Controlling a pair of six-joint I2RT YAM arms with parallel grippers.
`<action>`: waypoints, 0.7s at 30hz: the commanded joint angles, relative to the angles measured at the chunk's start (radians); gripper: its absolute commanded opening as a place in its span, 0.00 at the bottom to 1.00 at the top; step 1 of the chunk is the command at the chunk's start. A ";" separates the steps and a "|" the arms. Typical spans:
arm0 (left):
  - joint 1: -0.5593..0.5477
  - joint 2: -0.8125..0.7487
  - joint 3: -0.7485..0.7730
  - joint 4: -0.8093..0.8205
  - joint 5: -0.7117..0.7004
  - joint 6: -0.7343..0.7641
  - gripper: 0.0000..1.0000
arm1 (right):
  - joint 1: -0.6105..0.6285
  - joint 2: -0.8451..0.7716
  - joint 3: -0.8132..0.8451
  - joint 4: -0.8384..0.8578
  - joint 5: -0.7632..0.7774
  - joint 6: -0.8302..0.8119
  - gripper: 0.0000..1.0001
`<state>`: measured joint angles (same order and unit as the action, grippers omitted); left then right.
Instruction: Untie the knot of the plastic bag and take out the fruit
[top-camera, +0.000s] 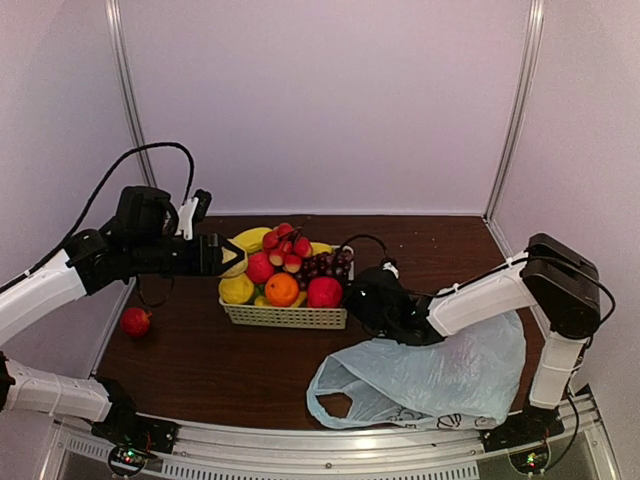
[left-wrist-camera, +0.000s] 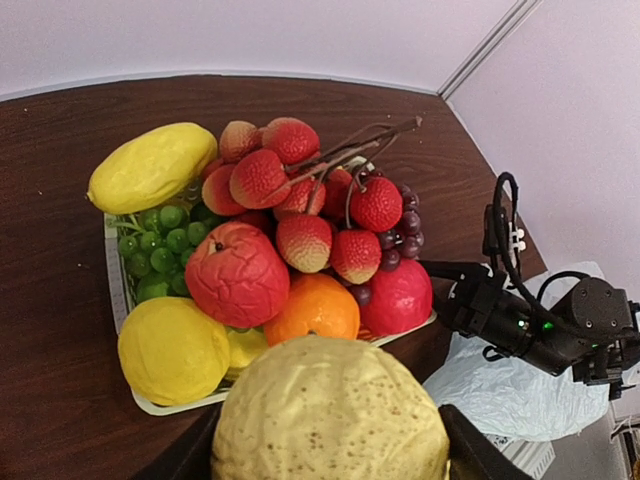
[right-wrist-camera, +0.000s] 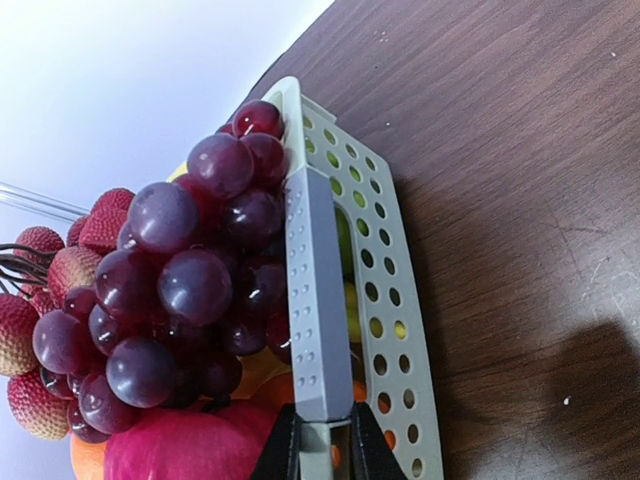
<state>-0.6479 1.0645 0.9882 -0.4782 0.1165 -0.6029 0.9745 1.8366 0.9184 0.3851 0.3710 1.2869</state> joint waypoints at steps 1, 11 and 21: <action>0.006 0.003 0.013 0.037 0.009 -0.011 0.48 | 0.044 -0.032 0.031 0.084 -0.032 -0.043 0.17; 0.007 -0.039 0.009 -0.015 -0.042 -0.022 0.48 | 0.066 -0.258 -0.182 0.059 -0.065 -0.091 0.70; 0.007 -0.038 0.038 -0.064 -0.045 -0.011 0.49 | -0.221 -0.341 -0.089 -0.189 -0.396 -0.479 0.77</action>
<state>-0.6468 1.0225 0.9916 -0.5335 0.0822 -0.6159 0.8745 1.4296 0.7311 0.3511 0.2012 1.0298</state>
